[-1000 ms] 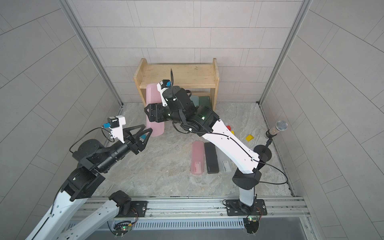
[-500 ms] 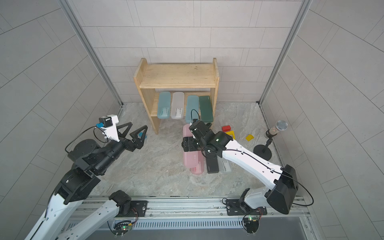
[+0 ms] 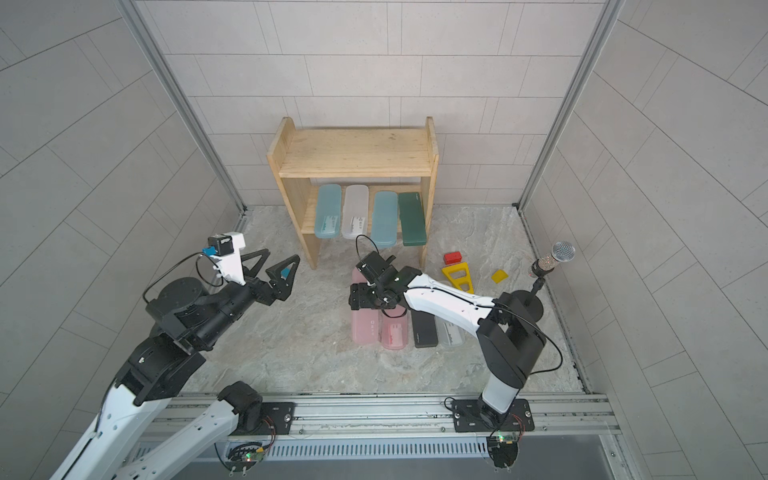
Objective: Remove the pencil cases from the shelf
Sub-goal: Place the pencil case at the center of the board.
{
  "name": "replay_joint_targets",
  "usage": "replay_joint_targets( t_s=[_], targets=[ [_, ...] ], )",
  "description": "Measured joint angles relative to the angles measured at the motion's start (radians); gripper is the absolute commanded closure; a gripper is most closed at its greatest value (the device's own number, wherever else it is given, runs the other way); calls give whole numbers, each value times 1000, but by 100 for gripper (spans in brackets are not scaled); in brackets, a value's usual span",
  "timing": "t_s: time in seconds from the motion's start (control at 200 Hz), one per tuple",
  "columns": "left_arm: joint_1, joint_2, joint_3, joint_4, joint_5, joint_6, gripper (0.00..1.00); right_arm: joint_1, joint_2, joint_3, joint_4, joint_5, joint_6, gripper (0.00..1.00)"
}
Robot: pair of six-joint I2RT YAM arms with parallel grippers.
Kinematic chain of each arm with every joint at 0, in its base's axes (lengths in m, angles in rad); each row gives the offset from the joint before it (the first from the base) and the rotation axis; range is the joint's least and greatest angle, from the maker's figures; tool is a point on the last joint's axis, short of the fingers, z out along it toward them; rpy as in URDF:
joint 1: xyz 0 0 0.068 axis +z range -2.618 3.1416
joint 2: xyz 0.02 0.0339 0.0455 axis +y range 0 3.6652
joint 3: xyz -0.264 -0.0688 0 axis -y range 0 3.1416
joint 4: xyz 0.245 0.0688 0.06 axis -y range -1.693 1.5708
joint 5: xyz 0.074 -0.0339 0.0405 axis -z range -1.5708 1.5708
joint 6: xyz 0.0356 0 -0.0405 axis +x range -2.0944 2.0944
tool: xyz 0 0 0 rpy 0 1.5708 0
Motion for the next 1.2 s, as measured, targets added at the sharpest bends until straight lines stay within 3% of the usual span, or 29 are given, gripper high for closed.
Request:
replay_joint_targets(
  t_s=[0.2,0.44,1.201],
  targets=[
    [0,0,-7,-19,0,-6,0,0,87,-3,21,-11,22,23],
    [0,-8,-9,-35,-1,-6,0,0,88,-13,19,22,21,17],
    [0,-10,-20,-59,-1,-3,0,-58,116,-90,-9,60,-42,12]
  ],
)
